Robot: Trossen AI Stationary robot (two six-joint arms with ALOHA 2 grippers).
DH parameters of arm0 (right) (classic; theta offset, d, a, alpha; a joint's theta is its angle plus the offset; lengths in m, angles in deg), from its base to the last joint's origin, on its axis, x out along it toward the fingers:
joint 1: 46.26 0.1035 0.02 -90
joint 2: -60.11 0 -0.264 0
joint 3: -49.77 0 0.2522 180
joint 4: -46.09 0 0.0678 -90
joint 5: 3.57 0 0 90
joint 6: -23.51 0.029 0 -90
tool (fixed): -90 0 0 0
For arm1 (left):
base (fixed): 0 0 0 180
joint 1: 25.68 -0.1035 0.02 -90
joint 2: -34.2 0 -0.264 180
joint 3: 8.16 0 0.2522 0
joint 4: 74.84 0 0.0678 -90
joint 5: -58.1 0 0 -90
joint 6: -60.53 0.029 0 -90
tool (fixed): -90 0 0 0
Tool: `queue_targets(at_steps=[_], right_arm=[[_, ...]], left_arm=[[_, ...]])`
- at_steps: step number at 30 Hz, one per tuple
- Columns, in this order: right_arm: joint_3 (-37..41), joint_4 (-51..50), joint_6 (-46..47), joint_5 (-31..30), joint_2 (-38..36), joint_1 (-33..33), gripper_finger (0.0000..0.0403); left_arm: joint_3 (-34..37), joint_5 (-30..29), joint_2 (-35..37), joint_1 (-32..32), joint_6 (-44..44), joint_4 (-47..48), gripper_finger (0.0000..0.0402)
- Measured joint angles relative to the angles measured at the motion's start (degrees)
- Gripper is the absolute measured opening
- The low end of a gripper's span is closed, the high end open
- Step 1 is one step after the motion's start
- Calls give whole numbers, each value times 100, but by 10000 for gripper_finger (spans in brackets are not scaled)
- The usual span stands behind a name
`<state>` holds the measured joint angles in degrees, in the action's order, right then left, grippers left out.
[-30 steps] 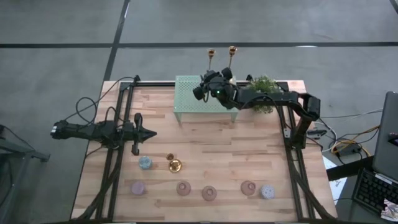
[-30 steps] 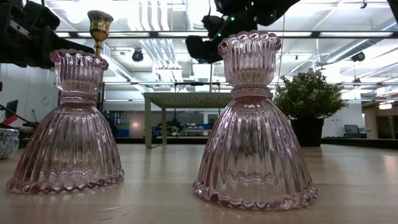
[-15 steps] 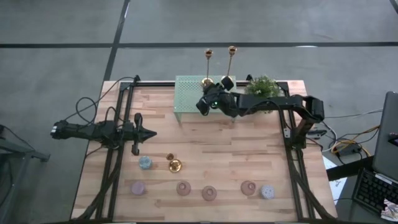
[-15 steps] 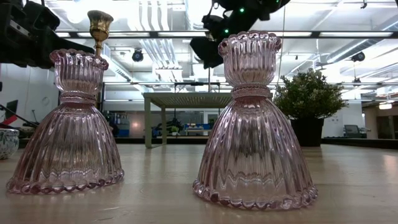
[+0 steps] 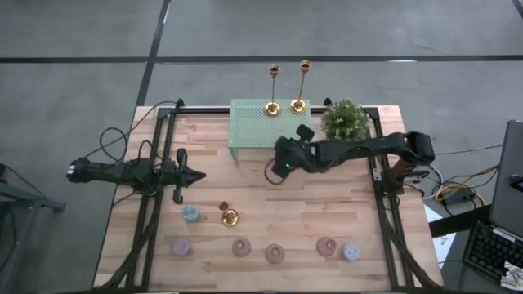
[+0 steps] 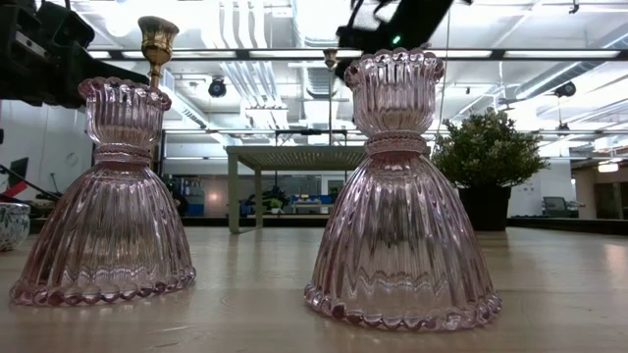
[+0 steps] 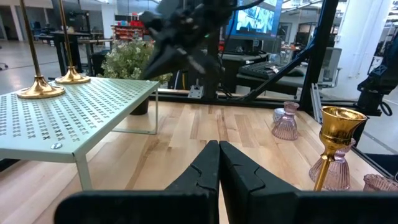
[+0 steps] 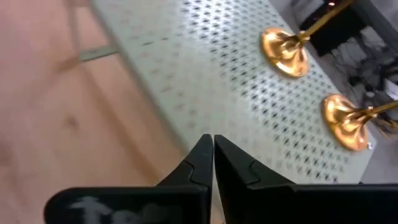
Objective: Pick & Place candle stick holders
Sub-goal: Put the gold candle holder on the shelf aligned with the other gold candle holders
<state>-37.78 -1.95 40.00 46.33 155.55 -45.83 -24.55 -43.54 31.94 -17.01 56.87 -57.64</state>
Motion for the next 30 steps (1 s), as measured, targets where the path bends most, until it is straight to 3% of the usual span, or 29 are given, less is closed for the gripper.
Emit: queue_targets(at_steps=[5, 11, 16, 23, 30], right_arm=[[411, 30, 7, 31, -661, 409, 8], [1305, 471, -40, 637, -1621, 844, 8], [2265, 1516, -556, 1594, -2434, 1187, 8], [3312, 2821, -836, 3565, -3332, 1463, 8], [4149, 3586, -440, 3780, -3772, 1799, 8]], left_arm=[[0, 0, 2, 0, 0, 1, 10], [0, -2, -9, -1, 0, -1, 10], [2, 0, -13, 2, 0, -1, 10], [0, 0, -15, 2, 0, 1, 10], [0, 0, -15, 1, 0, -1, 10]])
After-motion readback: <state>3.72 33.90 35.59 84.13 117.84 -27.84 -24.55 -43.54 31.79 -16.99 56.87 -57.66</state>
